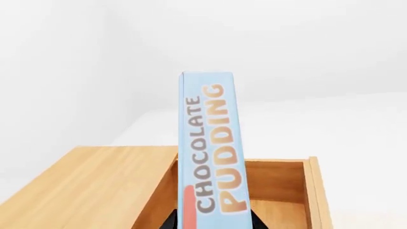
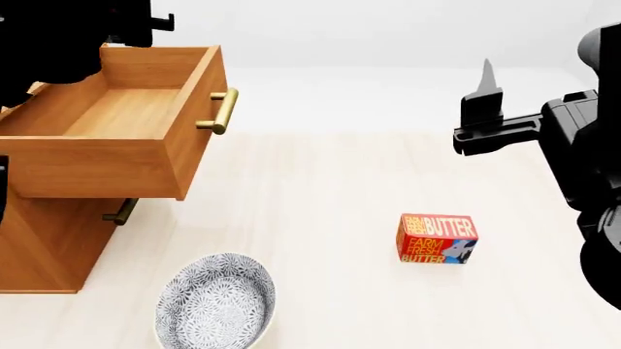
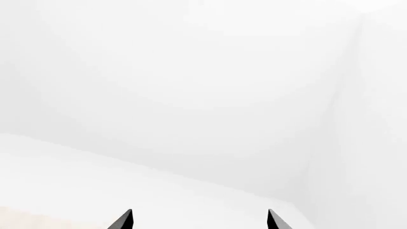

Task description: Put the chocolate pudding in the top drawer of the cabinet and close it.

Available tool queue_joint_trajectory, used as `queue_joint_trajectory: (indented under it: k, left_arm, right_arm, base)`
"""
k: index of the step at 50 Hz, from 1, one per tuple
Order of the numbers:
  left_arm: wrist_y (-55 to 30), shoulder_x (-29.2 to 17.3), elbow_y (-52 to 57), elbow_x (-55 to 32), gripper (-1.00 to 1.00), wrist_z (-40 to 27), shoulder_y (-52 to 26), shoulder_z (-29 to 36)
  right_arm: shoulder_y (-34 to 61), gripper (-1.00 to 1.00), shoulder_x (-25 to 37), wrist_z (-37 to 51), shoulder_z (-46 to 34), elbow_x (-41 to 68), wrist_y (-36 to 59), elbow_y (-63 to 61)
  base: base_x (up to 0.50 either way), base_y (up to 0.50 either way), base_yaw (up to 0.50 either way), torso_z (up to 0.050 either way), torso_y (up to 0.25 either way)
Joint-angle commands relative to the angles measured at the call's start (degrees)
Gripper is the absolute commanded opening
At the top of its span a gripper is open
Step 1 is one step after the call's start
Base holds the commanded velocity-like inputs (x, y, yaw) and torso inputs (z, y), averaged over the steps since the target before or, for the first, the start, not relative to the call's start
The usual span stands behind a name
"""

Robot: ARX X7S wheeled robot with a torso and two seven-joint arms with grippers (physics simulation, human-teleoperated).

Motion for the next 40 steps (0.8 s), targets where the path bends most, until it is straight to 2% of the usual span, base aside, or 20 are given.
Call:
queue_joint_trajectory:
  k: [1, 15, 40]
  left_arm:
    - [2.6, 1.6, -7.0, 4.2, -1.00, 2.6, -0.6, 4.3]
    - [7.0, 3.8, -15.8, 7.9, -1.00, 5.1, -1.6, 6.8]
    - [12.4, 4.9, -22.9, 10.2, -1.00, 6.9, 2.1, 8.1]
  right_arm:
    - [-0.9, 1.00, 0.2, -0.9, -0.2, -1.2, -0.9, 0.5]
    - [-1.4, 1.00, -0.1, -1.6, -1.0, -2.6, -1.5, 1.1]
    - [-2.9, 1.00, -0.4, -2.9, -1.8, -4.8, -3.1, 2.1]
  base:
    - [0.00, 0.00, 0.00, 0.000, 0.000]
    - [0.00, 0.00, 0.00, 0.000, 0.000]
    - [0.00, 0.00, 0.00, 0.000, 0.000]
